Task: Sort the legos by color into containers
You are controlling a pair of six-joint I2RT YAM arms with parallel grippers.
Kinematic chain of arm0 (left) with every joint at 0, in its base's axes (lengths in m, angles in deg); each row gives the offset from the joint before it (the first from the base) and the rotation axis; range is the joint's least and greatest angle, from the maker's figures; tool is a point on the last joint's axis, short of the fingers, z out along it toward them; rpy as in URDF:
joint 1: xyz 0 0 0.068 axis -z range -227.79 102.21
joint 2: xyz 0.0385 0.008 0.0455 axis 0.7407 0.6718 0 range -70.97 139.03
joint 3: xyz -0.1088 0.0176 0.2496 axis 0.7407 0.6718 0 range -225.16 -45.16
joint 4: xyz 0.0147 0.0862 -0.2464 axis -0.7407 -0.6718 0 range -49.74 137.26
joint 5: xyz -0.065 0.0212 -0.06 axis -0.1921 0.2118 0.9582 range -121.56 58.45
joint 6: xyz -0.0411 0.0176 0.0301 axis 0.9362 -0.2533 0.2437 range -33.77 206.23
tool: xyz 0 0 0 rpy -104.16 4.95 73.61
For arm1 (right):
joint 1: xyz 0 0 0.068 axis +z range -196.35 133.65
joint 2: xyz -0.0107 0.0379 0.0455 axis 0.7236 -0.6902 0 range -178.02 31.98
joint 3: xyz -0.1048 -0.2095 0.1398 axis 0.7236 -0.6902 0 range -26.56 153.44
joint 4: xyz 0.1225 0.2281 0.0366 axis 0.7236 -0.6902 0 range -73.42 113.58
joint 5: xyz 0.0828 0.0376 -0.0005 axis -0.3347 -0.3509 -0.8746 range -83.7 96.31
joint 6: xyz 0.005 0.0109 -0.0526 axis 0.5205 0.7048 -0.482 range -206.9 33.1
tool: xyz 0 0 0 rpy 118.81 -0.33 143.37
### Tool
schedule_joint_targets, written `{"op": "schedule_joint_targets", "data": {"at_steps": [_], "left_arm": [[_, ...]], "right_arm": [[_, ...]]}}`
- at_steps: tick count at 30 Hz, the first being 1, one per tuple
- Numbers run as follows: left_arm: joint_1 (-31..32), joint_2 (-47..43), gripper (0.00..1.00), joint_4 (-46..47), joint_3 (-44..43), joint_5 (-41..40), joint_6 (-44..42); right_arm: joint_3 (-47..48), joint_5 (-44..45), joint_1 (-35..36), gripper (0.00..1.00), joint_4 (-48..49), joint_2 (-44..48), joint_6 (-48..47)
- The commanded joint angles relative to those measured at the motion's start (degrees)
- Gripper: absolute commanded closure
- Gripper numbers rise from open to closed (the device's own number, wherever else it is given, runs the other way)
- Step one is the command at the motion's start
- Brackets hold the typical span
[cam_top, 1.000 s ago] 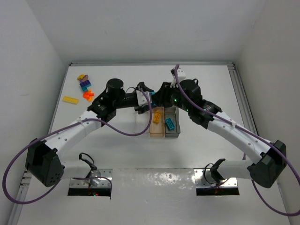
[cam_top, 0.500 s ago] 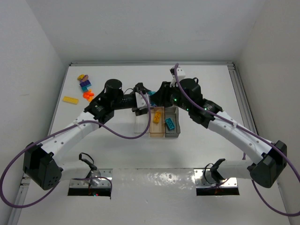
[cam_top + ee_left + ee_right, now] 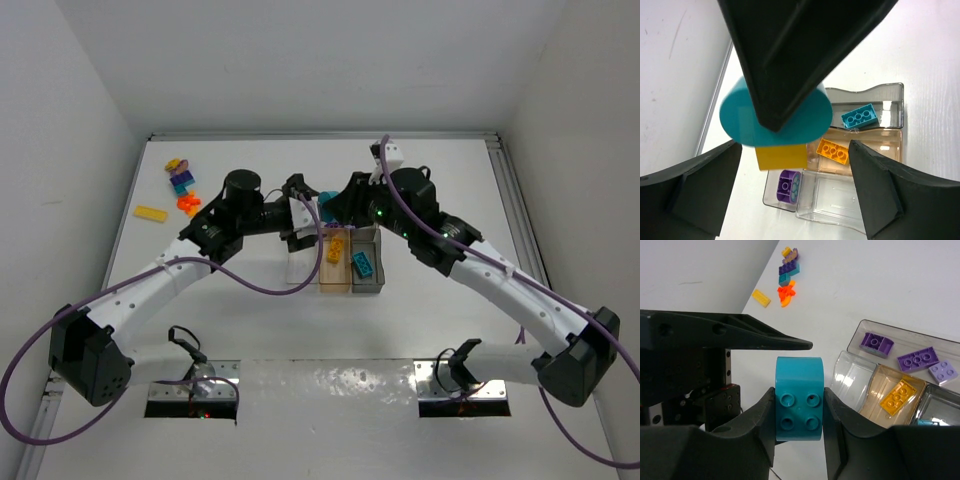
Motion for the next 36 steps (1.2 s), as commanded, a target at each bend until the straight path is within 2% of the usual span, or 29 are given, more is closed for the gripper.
{"op": "schedule_joint_targets", "data": {"at_steps": [1, 2, 6, 13, 18, 19, 20, 22, 24, 25, 26, 28, 30, 34, 36], "left_arm": [[-0.30, -1.55, 0.15, 1.59, -1.09, -1.88, 1.73], [-0.56, -1.55, 0.20, 1.86, -1.09, -2.50, 2.52], [-0.74, -1.82, 0.28, 2.91, -1.70, -0.49, 2.96], [-0.65, -1.82, 0.24, 4.41, -1.97, 2.16, 3.93], [-0.65, -1.90, 0.27, 5.90, -2.32, 1.01, 3.84], [-0.65, -1.82, 0.31, 6.08, -2.23, 0.93, 3.76], [-0.65, -1.82, 0.41, 6.25, -2.32, 1.01, 3.76], [-0.65, -1.64, 0.51, 6.69, -2.32, 1.19, 4.10], [-0.65, -1.55, 0.68, 6.69, -2.40, 1.71, 5.42], [-0.65, -1.55, 0.68, 6.69, -2.41, 1.72, 5.43], [-0.65, -1.55, 0.76, 6.61, -2.41, 2.06, 5.86], [-0.65, -1.55, 0.83, 6.69, -2.49, 1.98, 6.74], [-0.65, -1.64, 0.98, 6.43, -2.58, 1.19, 7.62], [-0.65, -1.03, 1.00, 2.14, -1.79, -3.37, 6.40], [-0.74, 0.28, 1.00, -2.17, 0.31, -8.72, 3.15]], "right_arm": [[2.72, 1.99, -0.02, 1.00, 1.00, 2.62, -0.70], [2.46, 1.99, -0.10, 1.00, 0.91, 2.80, -0.79], [1.66, 2.08, -0.10, 1.00, 1.44, 3.24, 0.00], [0.69, 1.29, -0.10, 1.00, 2.67, 2.54, 0.79], [0.78, 0.94, -0.10, 1.00, 2.49, 2.19, 0.79], [0.61, 0.85, -0.02, 1.00, 2.49, 2.01, 0.79], [0.61, 0.76, -0.10, 1.00, 2.58, 1.92, 0.88], [0.52, 0.50, -0.10, 1.00, 2.93, 1.75, 1.14], [0.52, 0.32, -0.02, 1.00, 3.11, 1.48, 1.23], [0.43, 0.32, -0.10, 1.00, 3.20, 1.48, 1.32], [0.34, 0.32, -0.10, 1.00, 3.11, 1.40, 1.32], [-0.09, 0.23, -0.10, 1.00, 3.02, 1.31, 1.32], [-0.62, 0.15, -0.10, 1.00, 2.76, 1.22, 1.40], [-1.15, 3.29, -1.15, 1.00, -0.05, 1.66, 0.79], [-0.98, 4.53, -3.60, 1.00, -3.11, 2.18, 0.62]]}}
